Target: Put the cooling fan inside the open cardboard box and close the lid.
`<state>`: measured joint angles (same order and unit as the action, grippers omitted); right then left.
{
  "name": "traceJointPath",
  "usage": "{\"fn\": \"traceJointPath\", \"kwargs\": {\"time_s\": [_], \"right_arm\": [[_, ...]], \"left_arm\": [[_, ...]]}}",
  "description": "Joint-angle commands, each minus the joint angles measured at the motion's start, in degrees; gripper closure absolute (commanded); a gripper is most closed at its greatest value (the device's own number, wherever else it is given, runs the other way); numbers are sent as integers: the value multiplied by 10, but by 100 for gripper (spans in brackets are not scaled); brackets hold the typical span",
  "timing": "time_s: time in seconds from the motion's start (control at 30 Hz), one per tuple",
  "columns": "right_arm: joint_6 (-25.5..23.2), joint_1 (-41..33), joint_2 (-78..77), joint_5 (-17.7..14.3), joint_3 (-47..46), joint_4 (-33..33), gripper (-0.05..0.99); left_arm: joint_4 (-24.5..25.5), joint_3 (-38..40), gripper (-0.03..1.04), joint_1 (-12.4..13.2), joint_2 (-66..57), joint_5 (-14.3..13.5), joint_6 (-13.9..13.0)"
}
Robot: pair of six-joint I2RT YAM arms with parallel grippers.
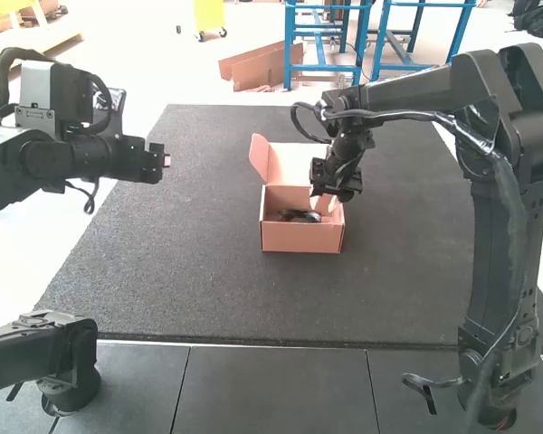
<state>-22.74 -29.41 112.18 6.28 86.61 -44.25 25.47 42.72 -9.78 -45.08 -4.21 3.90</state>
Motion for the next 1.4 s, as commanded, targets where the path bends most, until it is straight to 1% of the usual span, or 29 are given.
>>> {"fn": "traceJointPath", "kwargs": {"time_s": [0.0, 0.07, 0.1, 0.13, 0.2, 0.23, 0.27, 0.3, 0.33, 0.37, 0.4, 0.43, 0.47, 0.5, 0.57, 0.63, 0.67, 0.73, 0.8, 0.9, 0.93, 1.0, 1.1, 1.17, 1.23, 1.37], "right_arm": [[3, -1, -5, 71, 60, 5, 27], [7, 10, -13, 152, 102, -6, 19], [18, 23, -21, 196, 121, -20, 17], [30, 41, -31, 227, 134, -23, 17], [38, 73, -53, 278, 140, -22, 8], [52, 88, -64, 285, 140, -19, 4], [83, 100, -78, 285, 139, -15, 3], [131, 111, -90, 277, 132, -14, 3], [176, 122, -101, 261, 124, -13, 3], [216, 131, -113, 232, 113, -8, 3], [235, 138, -124, 197, 100, -1, 3], [248, 143, -134, 162, 86, 7, 3], [252, 150, -144, 141, 71, 19, 3], [256, 155, -154, 136, 52, 29, 3], [266, 161, -179, 115, 9, 73, 3], [273, 160, -203, 84, -46, 146, 3], [269, 160, -214, 73, -72, 185, 3], [252, 159, -229, 73, -115, 258, 4], [231, 159, -231, 62, -145, 318, 4], [218, 153, -223, 65, -153, 342, 4], [217, 149, -216, 66, -152, 347, 4], [213, 146, -202, 71, -143, 349, 4], [213, 146, -180, 76, -120, 349, 4], [213, 147, -167, 85, -101, 346, 4], [213, 148, -151, 87, -80, 332, 4], [212, 151, -115, 115, -35, 284, 4]], "left_arm": [[-16, 44, 4, -5, -14, 8, 4], [-21, 57, 4, -5, -37, 13, 4], [-24, 61, 4, -5, -49, 19, 5], [-32, 65, 4, -5, -61, 23, 5], [-48, 69, 4, -7, -88, 39, 5], [-56, 69, 4, -9, -102, 46, 6], [-68, 69, 4, -12, -118, 46, 7], [-79, 69, 4, -16, -132, 46, 8], [-89, 71, 4, -21, -149, 46, 9], [-98, 76, 4, -28, -164, 44, 11], [-106, 82, 4, -35, -178, 43, 15], [-111, 88, 4, -41, -193, 42, 19], [-118, 94, 4, -47, -208, 39, 20], [-125, 100, 4, -54, -222, 37, 22], [-144, 111, 4, -67, -244, 28, 23], [-166, 119, 4, -77, -268, 12, 23], [-171, 123, 4, -80, -280, 7, 23], [-179, 136, 4, -81, -308, -7, 23], [-188, 146, 4, -81, -333, -17, 25], [-208, 161, 4, -84, -365, -34, 24], [-213, 165, 4, -84, -375, -35, 24], [-221, 177, 4, -84, -396, -46, 23], [-234, 194, 4, -84, -429, -49, 23], [-245, 206, 4, -84, -451, -56, 23], [-253, 221, 4, -84, -472, -58, 24], [-260, 251, 4, -84, -512, -62, 23]]}}
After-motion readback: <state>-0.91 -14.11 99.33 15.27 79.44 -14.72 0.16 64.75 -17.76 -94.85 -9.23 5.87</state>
